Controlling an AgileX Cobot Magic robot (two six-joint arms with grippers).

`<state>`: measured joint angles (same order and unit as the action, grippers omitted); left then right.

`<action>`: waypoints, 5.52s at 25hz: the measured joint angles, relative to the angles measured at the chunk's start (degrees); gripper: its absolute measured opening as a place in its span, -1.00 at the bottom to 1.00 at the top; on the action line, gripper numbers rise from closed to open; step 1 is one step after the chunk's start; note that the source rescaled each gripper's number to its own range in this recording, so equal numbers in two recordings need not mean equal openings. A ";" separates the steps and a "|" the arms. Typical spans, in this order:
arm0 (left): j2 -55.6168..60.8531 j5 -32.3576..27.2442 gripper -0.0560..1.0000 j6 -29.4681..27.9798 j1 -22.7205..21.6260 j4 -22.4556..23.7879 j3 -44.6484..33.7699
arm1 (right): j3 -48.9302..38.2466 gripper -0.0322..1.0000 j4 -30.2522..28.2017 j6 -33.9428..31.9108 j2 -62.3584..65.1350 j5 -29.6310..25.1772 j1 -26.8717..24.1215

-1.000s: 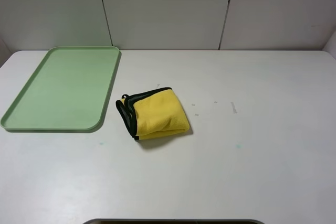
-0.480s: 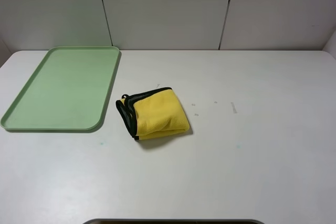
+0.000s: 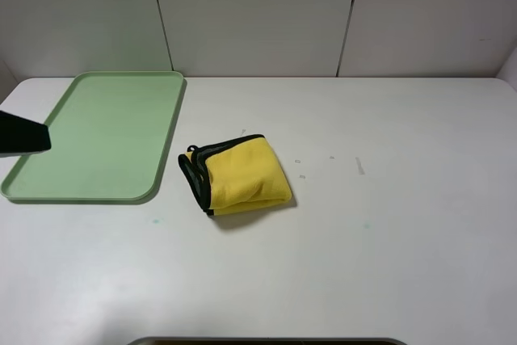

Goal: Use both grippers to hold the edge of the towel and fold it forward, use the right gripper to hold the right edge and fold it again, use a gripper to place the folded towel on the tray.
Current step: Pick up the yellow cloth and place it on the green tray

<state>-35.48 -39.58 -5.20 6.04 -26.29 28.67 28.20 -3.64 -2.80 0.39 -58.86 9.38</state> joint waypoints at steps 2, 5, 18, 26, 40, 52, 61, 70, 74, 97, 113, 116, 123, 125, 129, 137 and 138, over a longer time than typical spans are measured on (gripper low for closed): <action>-3.93 2.18 0.98 0.00 0.00 -1.41 0.00 | 0.00 1.00 0.00 0.00 0.00 0.00 0.00; -10.99 4.82 0.98 0.26 0.00 -3.78 0.00 | 0.00 1.00 0.00 0.00 0.00 0.00 0.00; -39.64 20.53 0.98 4.46 9.73 -15.17 0.06 | 0.00 1.00 0.00 0.00 0.00 0.00 0.00; -52.21 28.51 0.98 5.20 17.01 -19.31 3.57 | 0.00 1.00 0.00 0.00 0.00 0.00 0.00; -66.20 29.69 0.98 5.20 22.48 -21.03 14.52 | 0.00 1.00 0.00 0.00 0.00 0.00 0.00; -72.07 30.12 0.97 5.20 23.52 -21.17 19.85 | 0.00 1.00 0.00 0.00 0.00 0.00 0.00; -76.43 30.16 0.97 5.58 24.59 -21.29 23.50 | 0.00 1.00 0.00 0.00 0.00 0.00 0.00; -78.05 29.64 0.74 7.06 24.66 -21.48 24.63 | 0.00 1.00 0.00 0.00 0.00 0.00 0.00; -78.20 29.58 0.63 7.11 24.66 -21.48 24.63 | 0.00 1.00 0.00 0.00 0.00 0.00 0.00; -79.95 27.86 -0.69 8.17 24.66 -21.76 24.57 | 0.00 1.00 0.00 0.00 0.00 0.00 0.00; -78.12 24.68 -0.69 8.17 24.34 -20.32 23.98 | 0.00 1.00 0.00 0.00 0.00 0.00 0.00; -77.08 23.35 -0.69 8.17 23.48 -19.39 23.96 | 0.00 1.00 0.00 0.00 0.00 0.00 0.00; -74.12 21.36 -0.70 8.17 20.38 -13.15 23.92 | 0.00 1.00 0.00 0.00 0.00 0.00 0.00; -73.23 20.57 -0.70 8.17 19.07 -11.39 23.92 | 0.00 1.00 0.00 0.00 0.00 0.00 0.00; -71.72 17.76 -0.70 8.17 15.91 -6.93 24.18 | 0.00 1.00 0.05 0.00 0.00 0.00 0.00; -68.91 12.25 -0.70 8.17 8.54 1.26 26.00 | 0.00 1.00 0.05 0.00 0.00 0.00 0.00; -68.70 11.60 -0.70 8.17 7.51 2.61 26.51 | 0.00 1.00 0.05 0.00 0.00 0.00 0.00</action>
<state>-104.18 -27.98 2.97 13.55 -23.67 55.18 28.20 -3.59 -2.80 0.39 -58.86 9.38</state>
